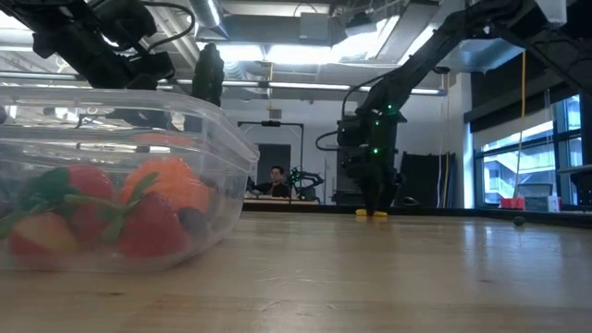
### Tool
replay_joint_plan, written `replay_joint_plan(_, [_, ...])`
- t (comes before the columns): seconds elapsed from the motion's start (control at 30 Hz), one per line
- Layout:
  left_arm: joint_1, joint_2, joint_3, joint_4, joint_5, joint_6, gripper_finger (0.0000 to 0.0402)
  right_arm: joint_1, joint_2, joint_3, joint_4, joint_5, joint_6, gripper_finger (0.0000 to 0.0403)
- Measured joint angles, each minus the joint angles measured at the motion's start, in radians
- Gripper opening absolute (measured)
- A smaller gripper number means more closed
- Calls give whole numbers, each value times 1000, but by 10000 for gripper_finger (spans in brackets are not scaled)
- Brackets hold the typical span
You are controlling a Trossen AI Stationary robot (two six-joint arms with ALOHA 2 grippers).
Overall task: Pick and placing Produce into tupperware
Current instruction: Put the corn into the transparent bin
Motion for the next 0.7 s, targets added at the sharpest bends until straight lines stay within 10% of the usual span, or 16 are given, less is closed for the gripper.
replay_joint_plan(0.7, [0, 0, 0, 0, 0, 0, 176, 1, 21, 21, -10, 2, 4, 74])
